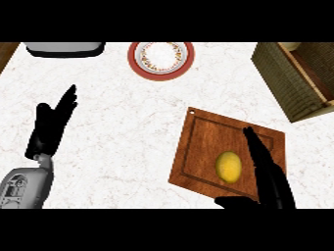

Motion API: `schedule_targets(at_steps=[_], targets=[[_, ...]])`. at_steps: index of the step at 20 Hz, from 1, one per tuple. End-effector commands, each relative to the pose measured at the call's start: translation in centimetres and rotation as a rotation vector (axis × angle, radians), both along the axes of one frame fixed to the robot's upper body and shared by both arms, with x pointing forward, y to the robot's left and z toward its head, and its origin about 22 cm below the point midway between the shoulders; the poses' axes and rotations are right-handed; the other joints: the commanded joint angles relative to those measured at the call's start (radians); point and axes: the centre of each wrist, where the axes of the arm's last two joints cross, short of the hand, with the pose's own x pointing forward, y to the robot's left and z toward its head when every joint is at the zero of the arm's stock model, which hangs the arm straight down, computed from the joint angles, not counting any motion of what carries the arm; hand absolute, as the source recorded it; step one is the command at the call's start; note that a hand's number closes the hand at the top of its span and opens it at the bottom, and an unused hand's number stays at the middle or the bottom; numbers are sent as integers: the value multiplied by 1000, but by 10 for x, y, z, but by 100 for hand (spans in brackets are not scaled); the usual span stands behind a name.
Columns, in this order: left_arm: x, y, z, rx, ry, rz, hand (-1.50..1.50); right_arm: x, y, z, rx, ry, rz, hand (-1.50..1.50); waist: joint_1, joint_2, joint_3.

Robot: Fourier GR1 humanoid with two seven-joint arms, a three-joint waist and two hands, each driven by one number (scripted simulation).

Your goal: Pick the lemon from the cutting board and place it in the basket

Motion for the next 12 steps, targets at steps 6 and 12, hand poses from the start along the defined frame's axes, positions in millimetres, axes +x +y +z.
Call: schedule_targets(at_steps=[6,12], targets=[[3,10,8,-11,-7,7,0,10,6,-27,15,32,7,-150,1,0,0],[-1,-4,12,1,12,7,0,6,19,-37,28,43,2,-150,1,0,0]])
